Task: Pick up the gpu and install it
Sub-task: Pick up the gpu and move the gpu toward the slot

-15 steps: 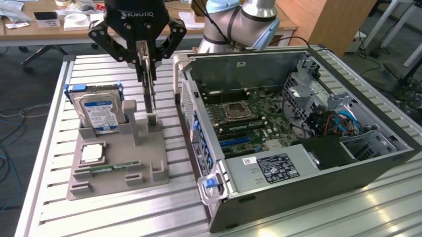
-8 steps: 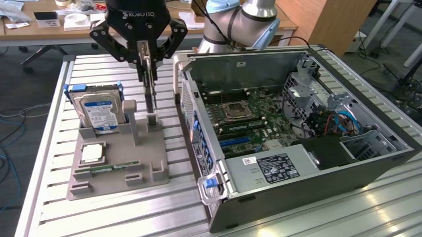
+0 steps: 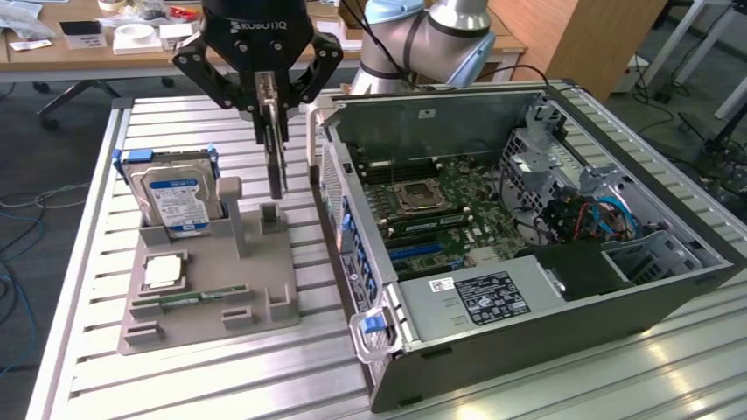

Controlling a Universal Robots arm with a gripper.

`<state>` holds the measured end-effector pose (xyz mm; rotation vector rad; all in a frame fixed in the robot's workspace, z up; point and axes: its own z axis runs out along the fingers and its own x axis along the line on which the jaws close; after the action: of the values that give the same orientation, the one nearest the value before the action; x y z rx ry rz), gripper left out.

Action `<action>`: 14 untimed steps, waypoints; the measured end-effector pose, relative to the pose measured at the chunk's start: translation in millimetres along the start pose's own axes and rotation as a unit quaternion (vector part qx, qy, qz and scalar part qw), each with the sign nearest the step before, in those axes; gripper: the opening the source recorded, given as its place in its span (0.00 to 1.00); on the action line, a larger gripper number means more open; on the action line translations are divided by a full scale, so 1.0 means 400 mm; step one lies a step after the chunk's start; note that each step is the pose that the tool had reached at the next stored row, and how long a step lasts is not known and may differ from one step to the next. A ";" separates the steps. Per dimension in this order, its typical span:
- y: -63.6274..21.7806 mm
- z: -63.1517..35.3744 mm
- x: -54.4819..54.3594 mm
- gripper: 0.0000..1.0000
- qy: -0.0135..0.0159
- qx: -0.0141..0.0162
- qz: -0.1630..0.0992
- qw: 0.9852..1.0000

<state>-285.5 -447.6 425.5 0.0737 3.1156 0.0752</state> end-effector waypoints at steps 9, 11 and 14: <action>0.002 0.001 -0.049 0.27 0.000 0.000 0.000 1.000; 0.003 0.001 -0.061 0.27 0.000 0.000 0.000 1.000; 0.004 0.002 -0.078 0.27 0.000 0.000 0.000 1.000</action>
<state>-254.4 -447.6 425.5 0.0737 3.1156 0.0752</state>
